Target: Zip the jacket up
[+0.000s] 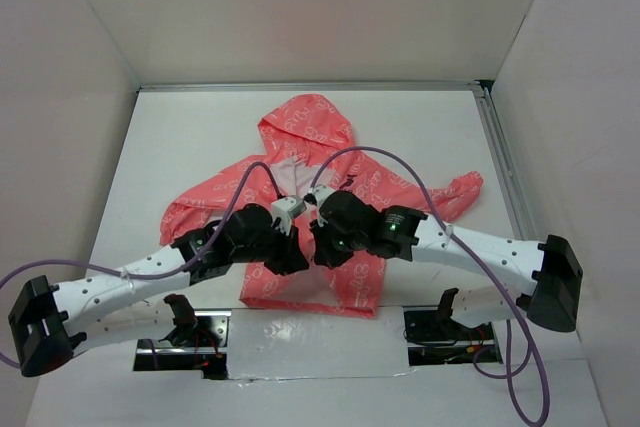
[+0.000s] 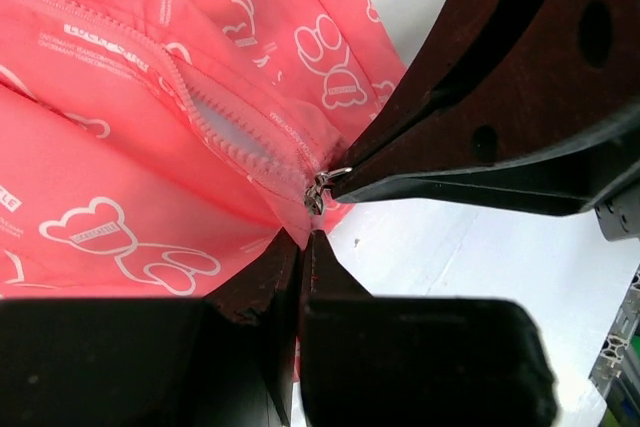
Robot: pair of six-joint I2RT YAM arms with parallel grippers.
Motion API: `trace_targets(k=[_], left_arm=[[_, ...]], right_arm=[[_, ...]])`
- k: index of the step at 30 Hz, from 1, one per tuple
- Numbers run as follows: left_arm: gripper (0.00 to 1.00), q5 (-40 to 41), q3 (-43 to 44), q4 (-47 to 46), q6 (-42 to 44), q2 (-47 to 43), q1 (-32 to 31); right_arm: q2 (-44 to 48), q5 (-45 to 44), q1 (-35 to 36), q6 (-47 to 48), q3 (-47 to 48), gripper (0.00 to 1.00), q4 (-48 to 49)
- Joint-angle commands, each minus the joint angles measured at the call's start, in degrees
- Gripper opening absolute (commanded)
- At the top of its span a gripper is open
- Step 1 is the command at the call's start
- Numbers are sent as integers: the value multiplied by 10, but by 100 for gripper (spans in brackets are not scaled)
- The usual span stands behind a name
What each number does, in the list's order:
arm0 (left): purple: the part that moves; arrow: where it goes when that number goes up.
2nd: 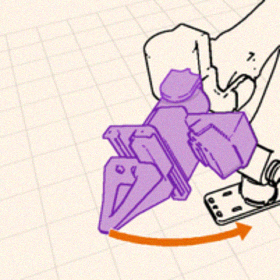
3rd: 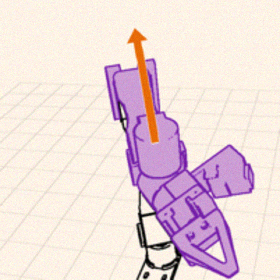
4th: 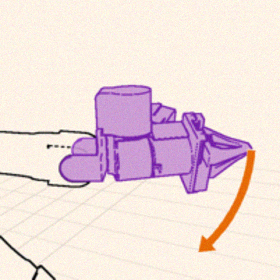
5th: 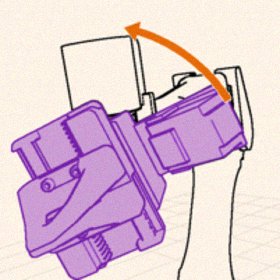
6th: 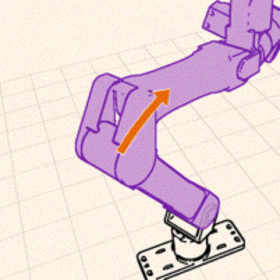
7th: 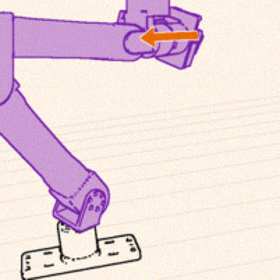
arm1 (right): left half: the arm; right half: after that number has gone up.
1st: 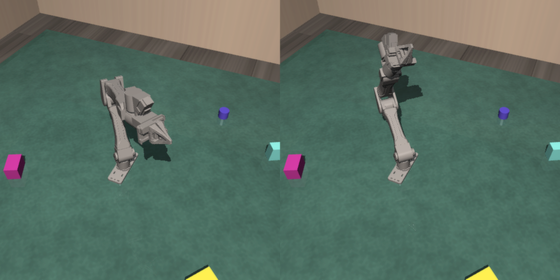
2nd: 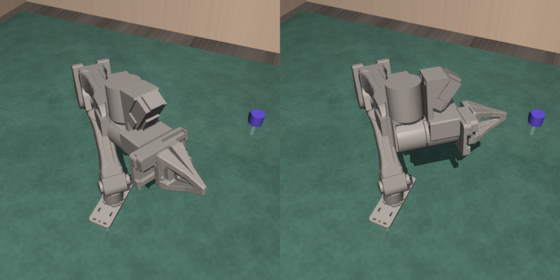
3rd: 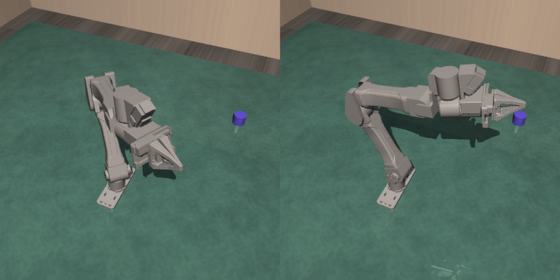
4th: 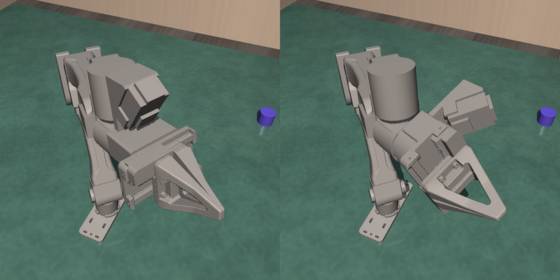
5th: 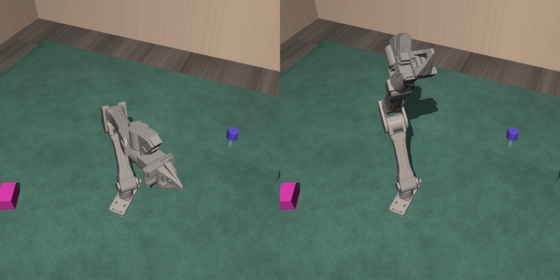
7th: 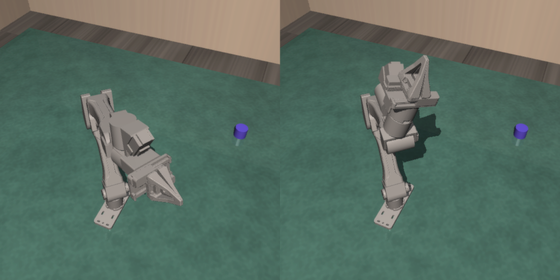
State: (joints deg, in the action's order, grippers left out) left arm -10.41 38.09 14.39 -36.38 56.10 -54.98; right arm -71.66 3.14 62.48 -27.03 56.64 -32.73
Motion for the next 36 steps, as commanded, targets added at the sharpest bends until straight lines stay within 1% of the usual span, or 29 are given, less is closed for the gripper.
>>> trace_targets(k=[1, 5, 8, 9, 10, 11, 12, 16, 17, 18, 21, 25, 26, 27, 29, 31, 32, 33, 34, 36], left_arm=[[0, -74, -10, 69, 21, 27, -15], [0, -65, 0, 70, 18, 35, -15], [6, -31, 52, 95, 12, 47, -15], [18, -16, 70, 95, 17, 48, -15], [27, -6, 76, 98, 18, 47, -14], [39, 2, 81, 100, 25, 46, -15], [99, 9, 95, 107, 32, 47, -15], [99, 100, 139, 178, 18, 59, -16], [99, 135, 151, 191, 13, 60, -17], [99, 151, 154, 205, 11, 58, -17], [99, 177, 154, 201, 39, 34, -19], [99, 208, 125, 148, 118, -10, -29], [99, 210, 120, 137, 133, -22, -29], [99, 206, 111, 107, 169, -27, -29], [99, 194, 108, 90, 201, -27, -30], [95, 173, 111, 67, 245, -17, -35], [95, 168, 111, 67, 245, -13, -35], [94, 164, 113, 65, 263, -8, -40], [90, 158, 114, 58, 271, -3, -45], [89, 142, 112, 48, 288, 0, -52]], right_arm=[[27, -70, -15, 5, 14, 0, 95], [22, -53, -15, 9, 17, 0, 83], [13, -18, -14, 0, 15, 0, 65], [12, -4, -14, -11, 12, 0, 54], [12, 4, -16, -15, 9, 0, 50], [13, 12, -19, -19, 8, 0, 46], [13, 40, -24, -23, 5, 0, 37], [16, 92, -56, -31, 2, 0, 21], [17, 101, -69, -31, 1, 0, 18], [15, 112, -75, -29, 0, 0, 19], [9, 156, -91, -29, 1, 0, 16], [2, 207, -104, -27, 3, 0, 12], [3, 215, -111, -24, 6, 0, 12], [4, 223, -113, -25, 7, 0, 11], [3, 239, -119, -22, 10, 0, 7], [2, 250, -133, -23, 15, 0, -2], [2, 258, -133, -22, 15, 0, -1], [0, 266, -142, -22, 14, 0, -3], [-1, 272, -148, -22, 15, 0, -4], [-4, 289, -156, -21, 18, 0, -4]])
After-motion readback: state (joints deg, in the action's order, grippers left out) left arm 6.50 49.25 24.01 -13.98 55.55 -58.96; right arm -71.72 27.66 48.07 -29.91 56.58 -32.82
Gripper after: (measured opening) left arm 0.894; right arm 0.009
